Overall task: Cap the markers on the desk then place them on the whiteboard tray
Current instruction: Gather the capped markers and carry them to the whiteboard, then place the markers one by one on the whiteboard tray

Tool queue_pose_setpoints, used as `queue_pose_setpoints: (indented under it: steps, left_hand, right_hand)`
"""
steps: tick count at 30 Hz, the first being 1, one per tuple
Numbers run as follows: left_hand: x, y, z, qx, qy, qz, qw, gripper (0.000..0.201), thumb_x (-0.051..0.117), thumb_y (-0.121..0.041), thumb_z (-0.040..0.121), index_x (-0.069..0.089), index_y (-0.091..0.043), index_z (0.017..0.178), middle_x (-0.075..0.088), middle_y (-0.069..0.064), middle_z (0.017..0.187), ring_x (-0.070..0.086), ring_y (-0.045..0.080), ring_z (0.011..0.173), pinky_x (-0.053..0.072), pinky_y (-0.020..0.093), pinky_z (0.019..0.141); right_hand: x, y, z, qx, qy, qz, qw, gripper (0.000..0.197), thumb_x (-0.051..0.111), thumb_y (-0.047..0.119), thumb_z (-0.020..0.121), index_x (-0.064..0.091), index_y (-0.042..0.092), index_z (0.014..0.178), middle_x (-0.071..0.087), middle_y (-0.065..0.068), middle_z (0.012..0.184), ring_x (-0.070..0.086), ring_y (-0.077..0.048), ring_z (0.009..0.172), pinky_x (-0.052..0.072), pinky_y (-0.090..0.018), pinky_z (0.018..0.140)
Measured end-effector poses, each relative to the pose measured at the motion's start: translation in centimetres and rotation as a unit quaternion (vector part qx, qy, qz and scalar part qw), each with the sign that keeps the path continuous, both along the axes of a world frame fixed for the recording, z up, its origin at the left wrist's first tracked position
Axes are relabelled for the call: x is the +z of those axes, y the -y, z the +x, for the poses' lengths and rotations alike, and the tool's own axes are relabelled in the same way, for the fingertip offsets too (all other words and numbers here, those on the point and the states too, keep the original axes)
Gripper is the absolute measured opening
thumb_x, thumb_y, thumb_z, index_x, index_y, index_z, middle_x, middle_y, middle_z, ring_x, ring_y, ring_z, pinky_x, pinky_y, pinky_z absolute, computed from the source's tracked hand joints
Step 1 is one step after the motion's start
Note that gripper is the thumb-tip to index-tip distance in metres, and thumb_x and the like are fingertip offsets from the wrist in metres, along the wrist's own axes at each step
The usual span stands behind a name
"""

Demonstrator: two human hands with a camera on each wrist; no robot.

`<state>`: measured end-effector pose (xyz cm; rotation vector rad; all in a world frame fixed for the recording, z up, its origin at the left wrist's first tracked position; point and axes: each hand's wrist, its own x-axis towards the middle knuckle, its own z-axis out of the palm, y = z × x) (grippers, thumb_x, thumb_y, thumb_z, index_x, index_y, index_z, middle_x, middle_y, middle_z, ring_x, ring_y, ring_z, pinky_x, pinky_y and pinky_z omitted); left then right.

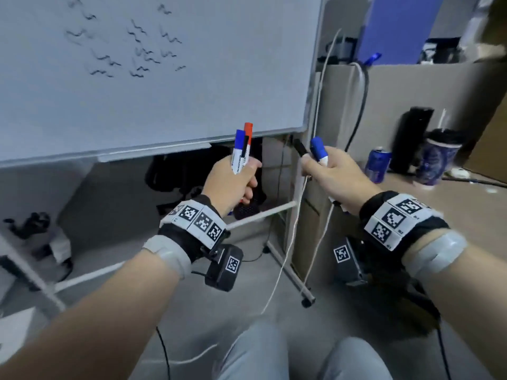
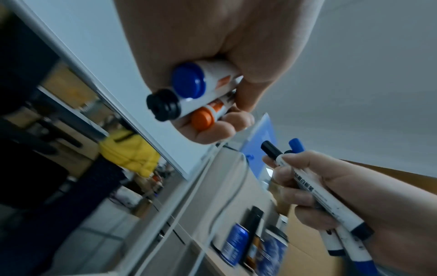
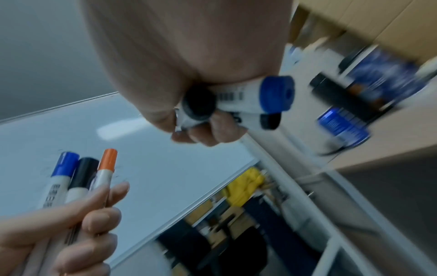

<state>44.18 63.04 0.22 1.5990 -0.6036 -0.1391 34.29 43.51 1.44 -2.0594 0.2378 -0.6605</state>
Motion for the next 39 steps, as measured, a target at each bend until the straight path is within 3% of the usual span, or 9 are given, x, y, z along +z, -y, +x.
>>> queue_pose_setpoints:
  steps: [2,4,5,9,12,18,26,32,39]
  left_hand:
    - [0.0,-4.1,1.3,0.061,0.002,-0.010,0.998,0.022,0.054,-0.023,0.103,0.068,-0.006,0.107,0.058,0.006,0.070,0.049,0.017,0.050,0.045,0.029,0.048]
    - [-0.3,-7.6,2.3,0.123,0.013,-0.027,0.992,0.021,0.056,-0.025,0.102,0.068,-0.008,0.107,0.059,0.005,0.070,0.051,0.016,0.051,0.047,0.029,0.048]
    - [-0.5,-9.2,2.8,0.149,0.020,-0.034,0.988,0.022,0.056,-0.026,0.102,0.068,-0.008,0.107,0.059,0.004,0.070,0.052,0.016,0.051,0.048,0.030,0.049]
    - [-1.6,-13.6,4.7,0.226,0.049,-0.035,0.972,0.022,0.054,-0.032,0.103,0.067,-0.014,0.107,0.060,0.000,0.075,0.054,0.016,0.055,0.052,0.031,0.051]
    - [-2.3,-15.6,6.8,0.273,0.067,-0.010,0.960,0.023,0.052,-0.034,0.103,0.066,-0.016,0.108,0.061,-0.004,0.080,0.056,0.013,0.056,0.055,0.030,0.056]
    - [-3.7,-19.1,11.8,0.368,0.054,-0.040,0.927,0.024,0.050,-0.030,0.105,0.067,-0.015,0.113,0.061,-0.005,0.083,0.056,0.011,0.052,0.055,0.030,0.054]
    - [-4.6,-21.7,14.5,0.383,0.048,-0.064,0.920,0.024,0.053,-0.028,0.104,0.067,-0.017,0.121,0.073,-0.001,0.097,0.064,0.012,0.054,0.057,0.031,0.052]
    - [-4.9,-21.7,15.6,0.372,0.042,-0.057,0.926,0.031,0.055,-0.028,0.104,0.064,-0.015,0.130,0.072,-0.012,0.099,0.073,0.016,0.065,0.060,0.030,0.058]
    - [-6.3,-20.7,17.8,0.374,0.021,-0.058,0.926,0.034,0.052,-0.027,0.105,0.060,-0.015,0.136,0.068,-0.018,0.096,0.073,0.013,0.065,0.062,0.032,0.061]
  right_hand:
    - [0.5,-3.3,2.2,0.029,0.021,-0.002,0.999,0.028,0.069,0.036,0.092,0.066,0.011,0.080,0.062,0.010,0.061,0.047,0.000,0.048,0.039,-0.021,0.054]
    - [0.8,-6.3,4.2,0.056,0.032,0.001,0.998,0.022,0.077,0.038,0.088,0.074,0.016,0.087,0.077,0.005,0.075,0.062,0.002,0.059,0.047,-0.012,0.059]
    - [0.9,-7.6,5.2,0.065,0.037,0.001,0.997,0.025,0.078,0.041,0.085,0.076,0.016,0.091,0.079,0.002,0.081,0.068,-0.002,0.066,0.052,-0.014,0.064]
    - [0.9,-11.4,9.6,0.082,0.056,-0.013,0.995,0.029,0.081,0.050,0.080,0.077,0.022,0.089,0.074,0.010,0.077,0.068,-0.007,0.072,0.055,-0.029,0.074]
    - [0.8,-13.8,13.4,0.097,0.051,-0.047,0.993,0.027,0.079,0.053,0.079,0.076,0.027,0.086,0.077,0.004,0.085,0.072,-0.016,0.081,0.057,-0.039,0.079]
    - [1.6,-18.3,21.1,0.138,0.056,-0.079,0.986,0.022,0.080,0.046,0.078,0.077,0.030,0.093,0.076,0.013,0.088,0.070,-0.006,0.084,0.054,-0.026,0.077]
    - [1.8,-22.0,26.1,0.139,0.053,-0.165,0.975,0.015,0.076,0.046,0.083,0.077,0.032,0.089,0.071,0.013,0.080,0.064,-0.005,0.075,0.048,-0.022,0.063]
    - [1.7,-23.3,28.9,0.122,0.043,-0.255,0.958,0.019,0.074,0.046,0.086,0.075,0.028,0.091,0.055,0.013,0.071,0.056,-0.013,0.072,0.035,-0.025,0.058]
    - [1.2,-23.5,32.0,0.126,0.018,-0.277,0.952,0.023,0.075,0.047,0.082,0.076,0.027,0.093,0.070,0.003,0.084,0.063,-0.020,0.077,0.043,-0.028,0.064]
